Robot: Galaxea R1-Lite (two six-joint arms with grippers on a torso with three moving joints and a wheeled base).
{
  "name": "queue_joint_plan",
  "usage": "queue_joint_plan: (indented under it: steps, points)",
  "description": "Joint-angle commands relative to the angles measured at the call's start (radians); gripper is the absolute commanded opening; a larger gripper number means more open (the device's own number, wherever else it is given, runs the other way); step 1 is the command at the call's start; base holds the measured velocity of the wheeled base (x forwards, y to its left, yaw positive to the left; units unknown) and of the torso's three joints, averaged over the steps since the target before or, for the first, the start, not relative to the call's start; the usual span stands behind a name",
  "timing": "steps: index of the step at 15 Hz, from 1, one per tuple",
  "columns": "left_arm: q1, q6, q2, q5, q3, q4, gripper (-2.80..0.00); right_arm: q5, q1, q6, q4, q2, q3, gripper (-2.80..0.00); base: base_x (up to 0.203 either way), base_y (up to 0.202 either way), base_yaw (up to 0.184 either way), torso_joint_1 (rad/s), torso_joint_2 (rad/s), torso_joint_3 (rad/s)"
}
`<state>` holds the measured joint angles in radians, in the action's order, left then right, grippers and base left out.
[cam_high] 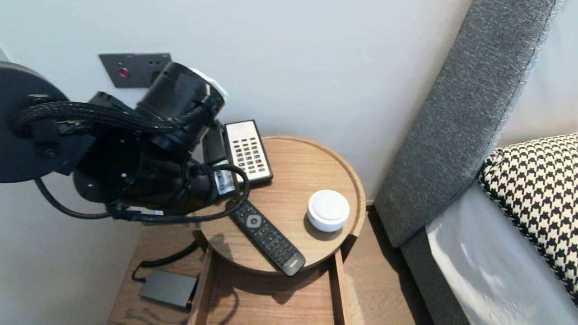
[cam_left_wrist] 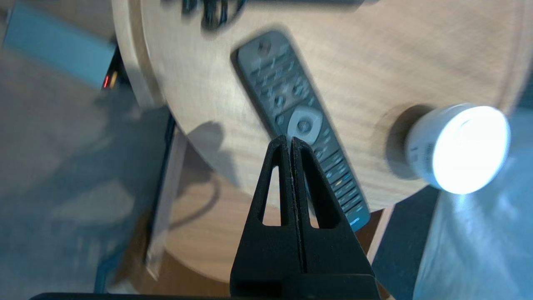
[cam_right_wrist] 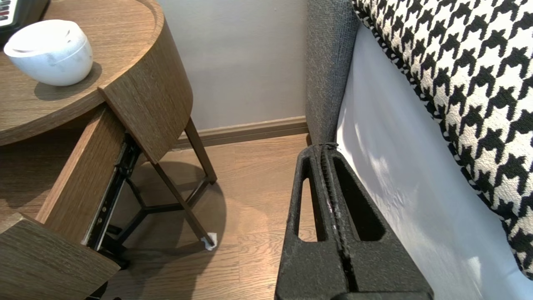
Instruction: Put the remote controls on the table in the drawer one by one
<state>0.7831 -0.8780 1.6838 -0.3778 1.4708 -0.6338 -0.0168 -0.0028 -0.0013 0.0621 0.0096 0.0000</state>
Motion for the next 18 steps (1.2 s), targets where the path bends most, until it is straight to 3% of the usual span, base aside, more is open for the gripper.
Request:
queue_joint_plan:
  steps: [1, 3, 6, 7, 18]
  points:
    - [0.051, -0.082, 0.119, -0.017, 0.078, -0.086, -2.80, 0.000, 0.000, 0.000, 0.001, 0.001, 0.028, -2.80, 0.000, 0.000, 0.000, 0.000, 0.00, 0.000]
    - [0.079, -0.131, 0.169, -0.021, 0.111, -0.124, -2.80, 0.000, 0.000, 0.000, 0.001, 0.001, 0.028, -2.80, 0.000, 0.000, 0.000, 0.000, 0.00, 0.000]
    - [0.088, -0.148, 0.196, -0.017, 0.147, -0.138, -2.80, 0.000, 0.000, 0.000, 0.001, 0.000, 0.028, -2.80, 0.000, 0.000, 0.000, 0.000, 0.00, 0.000]
    - [0.090, -0.168, 0.211, -0.017, 0.159, -0.137, 0.00, 0.000, 0.000, 0.000, 0.001, 0.001, 0.028, -2.80, 0.000, 0.000, 0.000, 0.000, 0.00, 0.000]
    - [0.085, -0.243, 0.300, -0.022, 0.215, -0.146, 0.00, 0.000, 0.000, 0.000, 0.001, 0.000, 0.028, -2.80, 0.000, 0.000, 0.000, 0.000, 0.00, 0.000]
